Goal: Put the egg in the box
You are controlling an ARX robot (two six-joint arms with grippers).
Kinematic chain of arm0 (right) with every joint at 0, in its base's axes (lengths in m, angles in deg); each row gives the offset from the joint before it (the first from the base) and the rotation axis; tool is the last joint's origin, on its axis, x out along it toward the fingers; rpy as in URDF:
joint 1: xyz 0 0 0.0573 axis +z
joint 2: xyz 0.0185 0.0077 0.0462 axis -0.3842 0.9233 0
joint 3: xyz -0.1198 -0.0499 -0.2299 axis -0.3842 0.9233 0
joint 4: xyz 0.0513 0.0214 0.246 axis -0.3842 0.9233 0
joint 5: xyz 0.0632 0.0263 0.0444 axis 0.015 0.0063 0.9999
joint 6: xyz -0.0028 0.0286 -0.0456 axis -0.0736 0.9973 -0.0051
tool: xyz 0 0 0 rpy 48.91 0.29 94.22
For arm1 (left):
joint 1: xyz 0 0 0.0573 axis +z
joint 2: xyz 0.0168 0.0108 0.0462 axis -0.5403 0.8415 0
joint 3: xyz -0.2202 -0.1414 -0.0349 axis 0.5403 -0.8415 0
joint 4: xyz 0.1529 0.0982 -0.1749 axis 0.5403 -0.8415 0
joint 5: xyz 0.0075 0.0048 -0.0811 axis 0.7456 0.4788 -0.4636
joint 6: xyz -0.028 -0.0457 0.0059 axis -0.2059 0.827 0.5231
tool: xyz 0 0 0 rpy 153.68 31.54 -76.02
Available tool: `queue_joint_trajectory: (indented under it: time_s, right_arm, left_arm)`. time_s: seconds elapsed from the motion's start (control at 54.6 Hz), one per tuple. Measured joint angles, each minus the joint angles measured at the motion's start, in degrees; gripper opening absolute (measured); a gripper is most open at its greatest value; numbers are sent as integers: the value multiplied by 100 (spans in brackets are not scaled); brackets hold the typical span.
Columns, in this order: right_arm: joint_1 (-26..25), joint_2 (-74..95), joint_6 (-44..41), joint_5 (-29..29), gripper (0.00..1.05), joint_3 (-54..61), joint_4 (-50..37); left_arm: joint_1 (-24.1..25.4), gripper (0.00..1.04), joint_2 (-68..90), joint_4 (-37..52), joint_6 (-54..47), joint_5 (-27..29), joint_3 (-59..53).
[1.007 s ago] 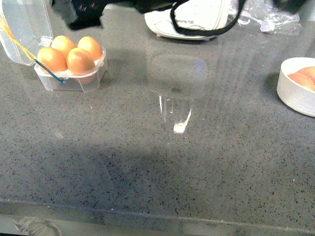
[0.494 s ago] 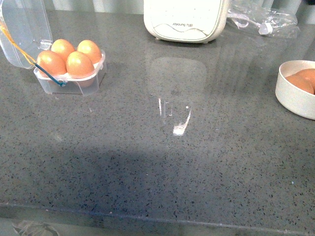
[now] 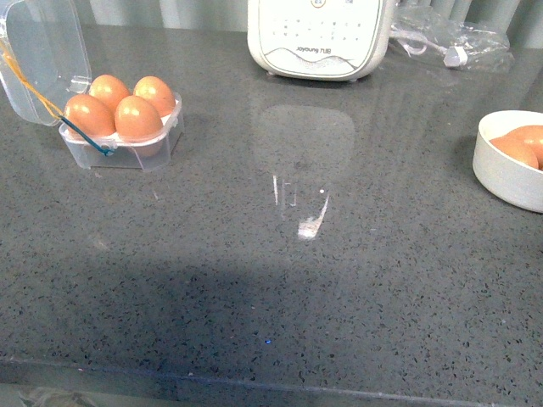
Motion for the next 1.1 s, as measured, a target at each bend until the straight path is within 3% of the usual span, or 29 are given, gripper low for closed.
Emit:
queue_joint_trajectory:
  time_s: [0.293,0.586,0.641,0.714,1.098]
  right_arm:
    - [579,-1010,-22,-570,3,540,501]
    - [957,-1928,-35,-927,3,820,1126]
    - [1279,-2046,-35,-1397,3,973,1010]
    - [1519,-2251,-39,-1460,3,1075,1182]
    - [1545,-3556,-39,-1502,3,1078,2393]
  left_arm:
    - [0,98,0,0,0,-2,0]
    - [0,98,0,0,0,0,0]
    - [0,98,0,0,0,-2,0]
    - [0,98,0,0,0,0,0]
    - [0,98,0,0,0,2,0]
